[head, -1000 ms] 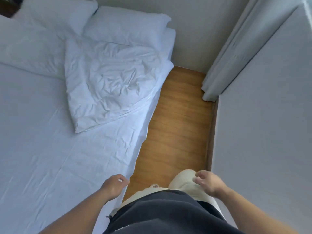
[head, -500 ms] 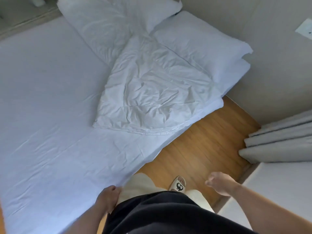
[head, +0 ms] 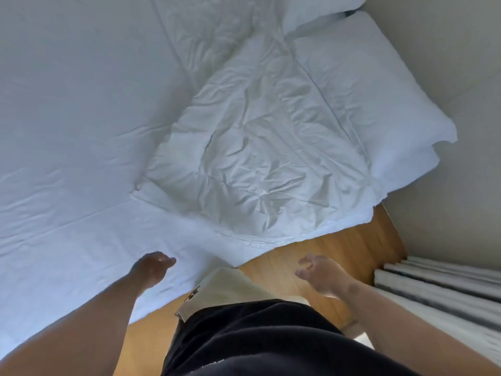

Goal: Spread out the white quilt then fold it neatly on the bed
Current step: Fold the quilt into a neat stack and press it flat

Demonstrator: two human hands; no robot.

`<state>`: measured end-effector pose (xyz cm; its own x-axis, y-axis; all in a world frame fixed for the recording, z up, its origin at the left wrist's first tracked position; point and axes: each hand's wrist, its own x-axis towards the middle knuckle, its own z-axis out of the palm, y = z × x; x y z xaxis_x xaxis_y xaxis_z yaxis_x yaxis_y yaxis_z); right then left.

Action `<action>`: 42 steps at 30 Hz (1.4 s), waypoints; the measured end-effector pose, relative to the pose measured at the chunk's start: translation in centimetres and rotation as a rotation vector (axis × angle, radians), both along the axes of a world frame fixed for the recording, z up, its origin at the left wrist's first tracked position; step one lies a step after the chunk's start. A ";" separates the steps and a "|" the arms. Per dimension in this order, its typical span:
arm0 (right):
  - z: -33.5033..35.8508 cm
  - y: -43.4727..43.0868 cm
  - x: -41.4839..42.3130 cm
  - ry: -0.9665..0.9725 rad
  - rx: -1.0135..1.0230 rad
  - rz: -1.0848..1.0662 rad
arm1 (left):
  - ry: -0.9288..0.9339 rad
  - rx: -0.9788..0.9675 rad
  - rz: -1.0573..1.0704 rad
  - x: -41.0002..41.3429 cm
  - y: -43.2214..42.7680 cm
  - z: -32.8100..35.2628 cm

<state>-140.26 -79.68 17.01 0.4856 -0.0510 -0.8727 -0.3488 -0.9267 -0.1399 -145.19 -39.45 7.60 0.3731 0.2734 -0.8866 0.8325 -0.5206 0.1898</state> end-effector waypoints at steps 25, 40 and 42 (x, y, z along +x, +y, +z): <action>-12.8 15.4 21.1 -0.093 0.330 0.061 | -0.230 0.185 -0.091 21.1 -2.1 -9.4; -6.2 4.8 16.7 -0.137 0.258 -0.474 | -0.601 -0.249 -0.916 24.9 -14.8 2.8; -6.0 2.8 15.9 -0.153 0.283 -0.490 | -0.913 -0.020 -1.169 29.7 -16.3 2.9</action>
<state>-124.37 -76.92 10.99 0.5853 -0.0765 -0.8072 -0.6839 -0.5814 -0.4408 -115.50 -55.72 10.51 0.7842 -0.5761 -0.2305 -0.4543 -0.7861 0.4191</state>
